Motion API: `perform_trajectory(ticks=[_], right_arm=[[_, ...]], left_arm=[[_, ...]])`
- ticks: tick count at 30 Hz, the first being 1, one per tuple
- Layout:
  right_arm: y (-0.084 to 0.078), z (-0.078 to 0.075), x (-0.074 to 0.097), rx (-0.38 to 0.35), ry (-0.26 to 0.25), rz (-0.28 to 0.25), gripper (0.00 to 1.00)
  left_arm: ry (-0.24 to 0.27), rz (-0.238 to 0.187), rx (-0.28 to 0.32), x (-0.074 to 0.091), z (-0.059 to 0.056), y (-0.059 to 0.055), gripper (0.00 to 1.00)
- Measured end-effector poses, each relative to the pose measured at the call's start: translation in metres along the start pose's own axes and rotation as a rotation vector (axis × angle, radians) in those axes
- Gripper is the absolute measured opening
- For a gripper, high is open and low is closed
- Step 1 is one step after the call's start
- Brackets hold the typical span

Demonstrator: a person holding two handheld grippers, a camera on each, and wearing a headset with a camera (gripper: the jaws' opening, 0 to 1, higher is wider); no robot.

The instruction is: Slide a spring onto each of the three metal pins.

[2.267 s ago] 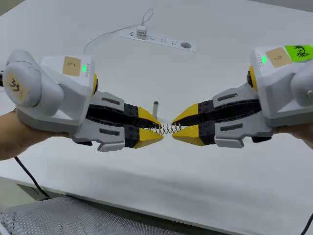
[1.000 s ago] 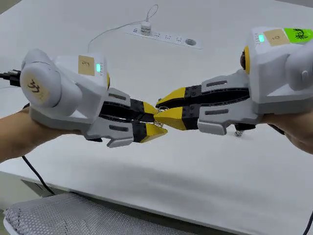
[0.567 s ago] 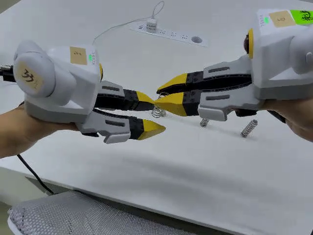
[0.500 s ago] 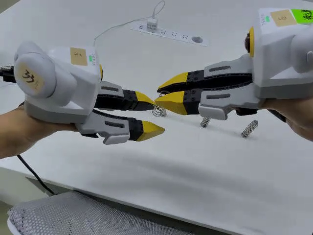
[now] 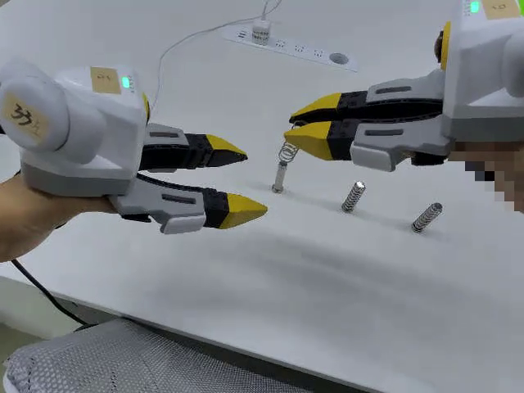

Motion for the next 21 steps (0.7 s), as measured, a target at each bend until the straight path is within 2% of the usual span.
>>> perform_trajectory(ticks=[2, 8, 13, 17, 21], right_arm=[[-0.003, -0.005, -0.001, 0.002, -0.017, 0.007, 0.09], [-0.016, -0.024, -0.007, -0.029, -0.061, 0.027, 0.10], [-0.025, -0.035, -0.015, -0.057, -0.077, 0.037, 0.10], [-0.032, -0.039, -0.021, -0.077, -0.080, 0.043, 0.10], [-0.044, -0.047, -0.030, -0.100, -0.095, 0.065, 0.10]], left_arm=[[0.005, 0.000, 0.009, 0.000, 0.001, -0.001, 0.46], [0.030, 0.022, 0.032, 0.001, 0.005, -0.009, 0.61], [0.033, 0.017, 0.053, 0.003, 0.007, -0.012, 0.67], [0.022, 0.012, 0.088, 0.004, 0.006, -0.015, 0.77], [0.027, 0.035, 0.089, 0.004, 0.006, -0.020, 0.83]])
Point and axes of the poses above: the centre of the closed fingertips' face, and the gripper's own axes: x roughly backward along the fingers, z roughly to its left, y roughly out of its top, the point moved 3 cm from there along x, roughly backward along the fingers, and after that the axes turned 2 degrees about y, right-handed, at the moved point
